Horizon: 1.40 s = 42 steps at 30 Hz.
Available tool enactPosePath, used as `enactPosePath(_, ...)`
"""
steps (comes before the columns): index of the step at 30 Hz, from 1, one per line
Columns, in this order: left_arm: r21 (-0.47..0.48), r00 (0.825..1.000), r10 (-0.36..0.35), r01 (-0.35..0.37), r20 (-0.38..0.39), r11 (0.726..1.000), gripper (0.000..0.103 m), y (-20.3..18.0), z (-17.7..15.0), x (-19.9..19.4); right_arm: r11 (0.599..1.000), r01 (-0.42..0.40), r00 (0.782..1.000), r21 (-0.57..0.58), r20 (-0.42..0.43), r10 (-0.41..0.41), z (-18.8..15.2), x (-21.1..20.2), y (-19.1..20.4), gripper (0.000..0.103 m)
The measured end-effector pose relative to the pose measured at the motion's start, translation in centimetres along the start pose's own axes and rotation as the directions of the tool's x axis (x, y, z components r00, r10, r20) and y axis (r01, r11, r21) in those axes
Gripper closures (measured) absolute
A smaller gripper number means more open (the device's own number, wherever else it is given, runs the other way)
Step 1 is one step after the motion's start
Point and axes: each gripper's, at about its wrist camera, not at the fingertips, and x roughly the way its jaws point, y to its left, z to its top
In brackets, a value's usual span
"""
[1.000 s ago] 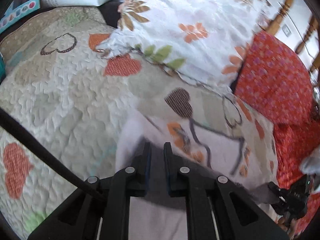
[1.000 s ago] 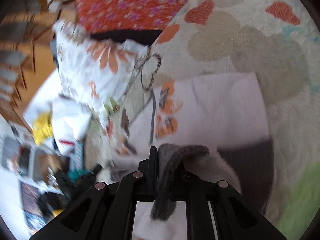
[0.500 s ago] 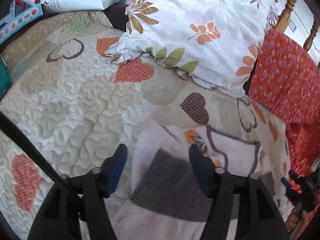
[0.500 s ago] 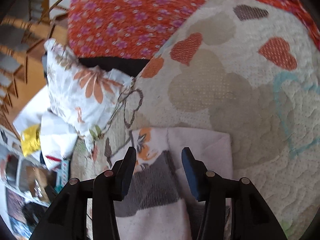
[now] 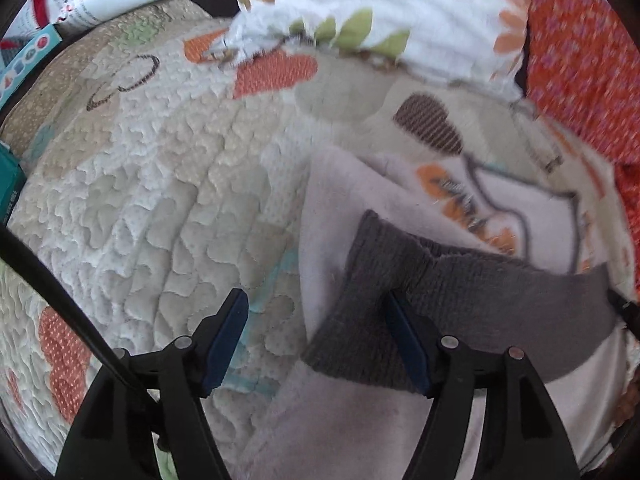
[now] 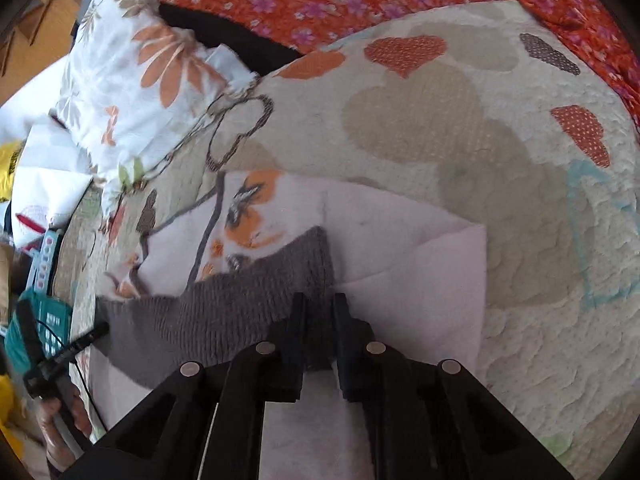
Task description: Fold small clothes
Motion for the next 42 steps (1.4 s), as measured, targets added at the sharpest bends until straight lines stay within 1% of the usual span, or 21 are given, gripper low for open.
enactPosePath(2, -0.013, 1.000, 0.008, -0.007, 0.008, 1.000, 0.032, 0.0, 0.3, 0.2, 0.999, 0.034, 0.999, 0.015, 0.013, -0.034, 0.3, 0.0, -0.5, 0.089)
enactPosePath(5, -0.022, 1.000, 0.015, -0.015, 0.020, 1.000, 0.032, -0.1, 0.7, -0.6, 0.999, 0.045, 0.999, 0.011, 0.029, -0.045, 0.5, -0.4, -0.7, 0.089)
enactPosePath(9, -0.050, 0.996, -0.012, 0.017, 0.093, 0.999, 0.032, 0.3, 0.6, -3.4, 0.999, 0.022, 0.996, 0.041, 0.085, -0.025, 0.9, -2.7, -1.0, 0.086)
enactPosePath(13, -0.079, 0.977, 0.009, 0.008, 0.212, 0.997, 0.031, 1.5, -0.4, -7.8, 0.999, -0.006, 0.989, 0.052, 0.149, -0.002, 0.5, -5.9, -1.0, 0.078)
enactPosePath(16, -0.119, 0.955, 0.068, -0.034, 0.290, 0.992, 0.021, 3.0, -2.1, -11.0, 0.999, -0.023, 0.988, 0.039, 0.151, 0.017, -0.5, -7.2, -0.7, 0.077)
enactPosePath(17, -0.143, 0.943, 0.093, -0.048, 0.321, 0.989, 0.014, 3.8, -3.1, -12.4, 0.999, -0.027, 0.989, 0.029, 0.147, 0.023, -1.1, -7.6, -0.5, 0.077)
enactPosePath(18, -0.153, 0.937, 0.102, -0.053, 0.335, 0.987, 0.010, 4.2, -3.5, -13.1, 0.999, -0.033, 0.990, 0.016, 0.139, 0.030, -1.7, -8.0, -0.2, 0.077)
enactPosePath(20, -0.169, 0.919, 0.135, -0.077, 0.369, 0.983, 0.006, 5.3, -5.0, -14.8, 0.999, -0.047, 0.990, -0.018, 0.131, 0.049, -3.2, -8.9, 0.3, 0.077)
enactPosePath(22, -0.171, 0.913, 0.176, -0.119, 0.367, 0.978, 0.006, 6.1, -6.1, -15.0, 0.997, -0.051, 0.992, -0.052, 0.116, 0.057, -4.5, -9.2, 0.8, 0.077)
enactPosePath(23, -0.170, 0.915, 0.196, -0.143, 0.352, 0.975, 0.006, 6.4, -6.9, -14.9, 0.995, -0.052, 0.994, -0.080, 0.096, 0.059, -5.6, -9.3, 1.1, 0.077)
enactPosePath(25, -0.169, 0.935, 0.176, -0.129, 0.308, 0.977, 0.006, 6.8, -8.2, -13.9, 0.992, -0.041, 0.997, -0.120, 0.058, 0.048, -7.3, -8.9, 1.5, 0.077)
enactPosePath(26, -0.178, 0.957, 0.134, -0.089, 0.258, 0.980, 0.006, 7.2, -9.0, -12.8, 0.991, -0.037, 0.998, -0.132, 0.041, 0.043, -8.0, -8.6, 1.6, 0.077)
enactPosePath(27, -0.187, 0.970, 0.096, -0.055, 0.221, 0.981, 0.006, 7.3, -9.6, -11.9, 0.990, -0.039, 0.999, -0.138, 0.024, 0.043, -8.6, -8.3, 1.6, 0.077)
enactPosePath(29, -0.196, 0.987, 0.024, 0.008, 0.160, 0.981, 0.006, 7.1, -10.1, -10.0, 0.988, -0.038, 0.999, -0.152, -0.022, 0.035, -9.7, -7.5, 1.6, 0.077)
enactPosePath(31, -0.172, 0.993, 0.011, 0.010, 0.121, 0.985, 0.006, 6.4, -10.4, -8.3, 0.985, -0.006, 0.998, -0.171, -0.063, -0.004, -10.7, -6.5, 1.5, 0.077)
enactPosePath(33, -0.130, 0.991, 0.086, -0.073, 0.098, 0.989, 0.006, 5.7, -10.6, -7.2, 0.980, 0.044, 0.996, -0.196, -0.069, -0.059, -11.4, -6.0, 1.2, 0.078)
enactPosePath(34, -0.106, 0.988, 0.136, -0.127, 0.075, 0.986, 0.006, 5.4, -10.6, -6.5, 0.978, 0.051, 0.996, -0.201, -0.061, -0.064, -11.4, -6.1, 1.1, 0.078)
enactPosePath(35, -0.094, 0.986, 0.158, -0.153, 0.046, 0.984, 0.006, 5.3, -10.7, -5.7, 0.981, 0.056, 0.996, -0.188, -0.053, -0.067, -11.5, -6.5, 0.8, 0.078)
enactPosePath(39, -0.168, 0.995, 0.096, -0.089, 0.035, 0.982, 0.007, 6.7, -11.1, -5.6, 0.992, 0.032, 0.999, -0.120, -0.035, -0.037, -11.6, -7.4, -0.5, 0.078)
enactPosePath(40, -0.179, 0.995, 0.087, -0.079, 0.040, 0.981, 0.009, 6.9, -11.1, -5.8, 0.994, 0.025, 0.999, -0.109, -0.029, -0.028, -11.6, -7.7, -0.7, 0.078)
enactPosePath(42, -0.208, 0.996, 0.059, -0.045, 0.060, 0.977, 0.020, 7.5, -11.2, -6.4, 0.995, 0.024, 1.000, -0.099, 0.011, -0.023, -11.4, -8.6, -0.7, 0.077)
